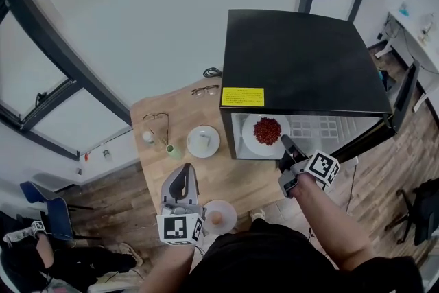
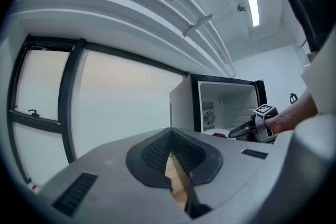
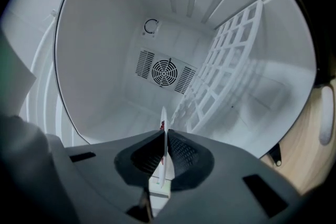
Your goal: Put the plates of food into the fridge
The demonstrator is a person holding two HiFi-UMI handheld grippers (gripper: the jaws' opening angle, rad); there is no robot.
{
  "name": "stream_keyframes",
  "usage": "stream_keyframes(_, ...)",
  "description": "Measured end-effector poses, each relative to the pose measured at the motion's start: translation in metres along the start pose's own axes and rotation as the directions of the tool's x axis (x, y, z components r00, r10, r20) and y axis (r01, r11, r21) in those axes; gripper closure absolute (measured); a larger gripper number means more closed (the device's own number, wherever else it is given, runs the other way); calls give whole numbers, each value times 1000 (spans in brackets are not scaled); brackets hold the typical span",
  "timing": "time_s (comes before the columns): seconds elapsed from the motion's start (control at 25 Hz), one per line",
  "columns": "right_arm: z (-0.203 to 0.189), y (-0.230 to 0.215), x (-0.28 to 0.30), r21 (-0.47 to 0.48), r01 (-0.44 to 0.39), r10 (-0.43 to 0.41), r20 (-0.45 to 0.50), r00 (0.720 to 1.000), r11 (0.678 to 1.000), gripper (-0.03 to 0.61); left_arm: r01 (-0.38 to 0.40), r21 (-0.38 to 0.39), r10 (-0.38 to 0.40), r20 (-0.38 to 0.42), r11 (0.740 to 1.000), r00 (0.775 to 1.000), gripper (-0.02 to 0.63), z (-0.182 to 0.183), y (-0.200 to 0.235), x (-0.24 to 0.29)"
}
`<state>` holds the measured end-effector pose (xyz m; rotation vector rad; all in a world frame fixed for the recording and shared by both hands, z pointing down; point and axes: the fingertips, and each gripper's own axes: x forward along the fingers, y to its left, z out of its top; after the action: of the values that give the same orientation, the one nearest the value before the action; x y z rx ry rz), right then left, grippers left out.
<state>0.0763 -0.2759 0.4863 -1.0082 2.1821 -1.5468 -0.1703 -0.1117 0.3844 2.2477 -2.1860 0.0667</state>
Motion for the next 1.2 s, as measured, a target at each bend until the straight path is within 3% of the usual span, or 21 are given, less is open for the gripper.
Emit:
stream_keyframes(0.32, 14, 17, 19, -205, 117, -125, -24, 992, 972, 545, -73, -19, 73, -7, 997, 997, 610, -4, 29, -19)
stream_keyframes(0.44, 20, 14, 27, -311, 183, -201, -27, 979, 933, 541, -95, -6, 95, -5, 995, 995, 611, -4, 38, -29)
stream_keyframes(0.56, 24, 11, 35, -457, 254, -303, -36, 952, 853, 524, -119, -18, 119, 5, 993, 993, 611, -5, 47, -36)
stream_keyframes(0.72, 31, 0, 44, -552, 355, -438, -21, 899, 755, 505, -129, -11, 129, 17, 992, 991, 611, -6, 50, -44)
stream_keyframes(0.92, 44, -3, 52, -705, 432, -536, 87, 840, 562, 423, -141, -9, 141, 10, 990, 990, 610, -10, 55, -54)
stream_keyframes(1.0, 49, 0, 53, -727, 432, -518, 124, 847, 533, 423, -146, -17, 146, 3, 989, 989, 611, -10, 56, -58)
stream_keyframes(1.2, 58, 38, 36, -743, 371, -318, 221, 922, 557, 425, -151, -3, 151, -7, 989, 989, 611, -8, 61, -66)
